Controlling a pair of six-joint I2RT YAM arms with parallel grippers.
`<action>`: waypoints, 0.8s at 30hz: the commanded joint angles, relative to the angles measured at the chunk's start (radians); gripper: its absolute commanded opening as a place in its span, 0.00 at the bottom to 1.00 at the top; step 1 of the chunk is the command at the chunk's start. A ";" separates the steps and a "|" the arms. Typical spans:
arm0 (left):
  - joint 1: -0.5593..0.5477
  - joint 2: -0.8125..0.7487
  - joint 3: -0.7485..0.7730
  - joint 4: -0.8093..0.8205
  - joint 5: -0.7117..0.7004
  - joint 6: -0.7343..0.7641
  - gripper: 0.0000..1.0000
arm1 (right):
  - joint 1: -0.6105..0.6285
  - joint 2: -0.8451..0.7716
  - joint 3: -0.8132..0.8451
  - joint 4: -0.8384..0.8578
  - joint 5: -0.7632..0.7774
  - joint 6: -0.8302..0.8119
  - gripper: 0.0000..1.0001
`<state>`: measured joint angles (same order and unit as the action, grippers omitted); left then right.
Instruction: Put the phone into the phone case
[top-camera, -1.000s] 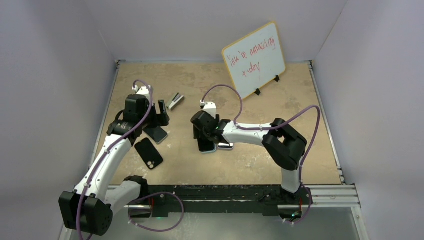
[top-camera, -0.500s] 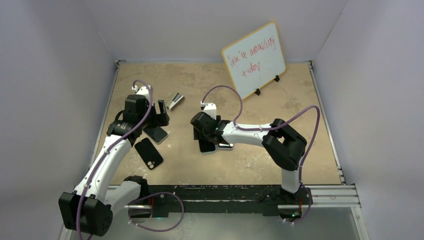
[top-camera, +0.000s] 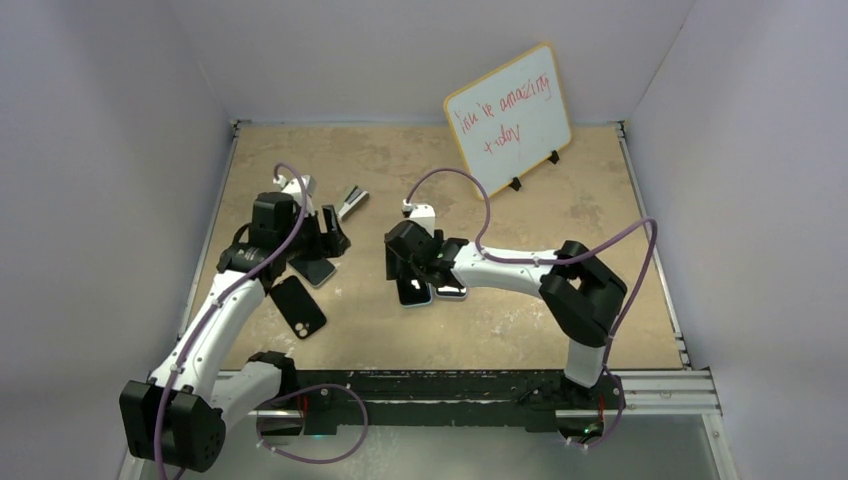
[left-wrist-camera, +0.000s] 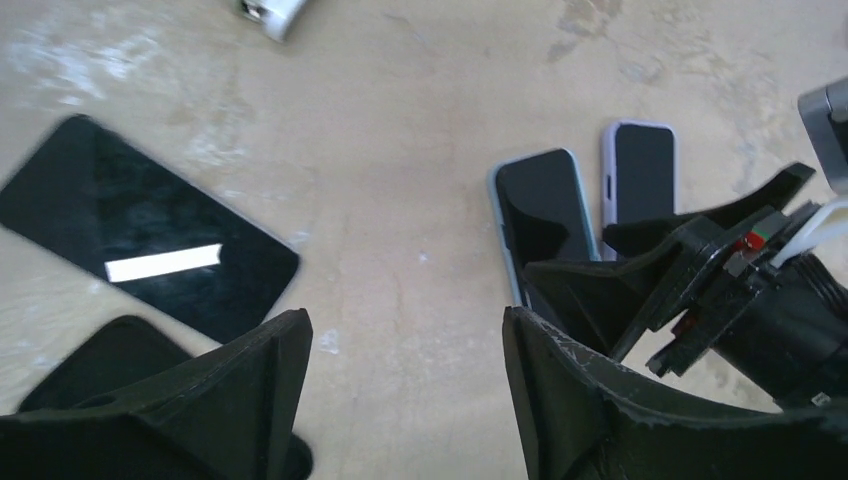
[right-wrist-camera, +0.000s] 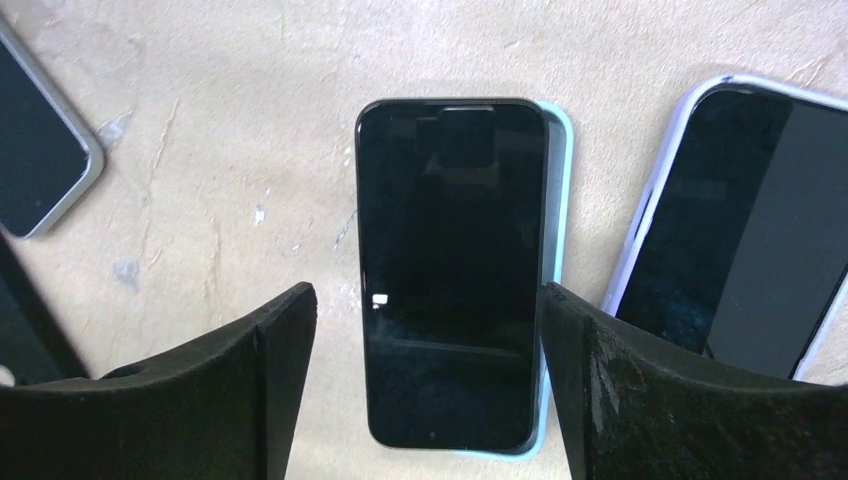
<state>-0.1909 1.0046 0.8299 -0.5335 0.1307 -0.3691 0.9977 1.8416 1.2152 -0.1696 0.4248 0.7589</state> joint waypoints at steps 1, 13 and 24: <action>0.002 0.026 -0.066 0.104 0.228 -0.080 0.70 | -0.027 -0.071 -0.051 0.033 -0.077 -0.008 0.80; -0.008 0.225 -0.230 0.400 0.515 -0.252 0.50 | -0.152 -0.081 -0.180 0.222 -0.300 0.002 0.76; -0.025 0.397 -0.270 0.611 0.521 -0.346 0.44 | -0.168 -0.048 -0.197 0.285 -0.362 0.007 0.78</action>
<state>-0.2066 1.3552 0.5739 -0.0559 0.6216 -0.6704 0.8318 1.7863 1.0206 0.0765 0.0986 0.7628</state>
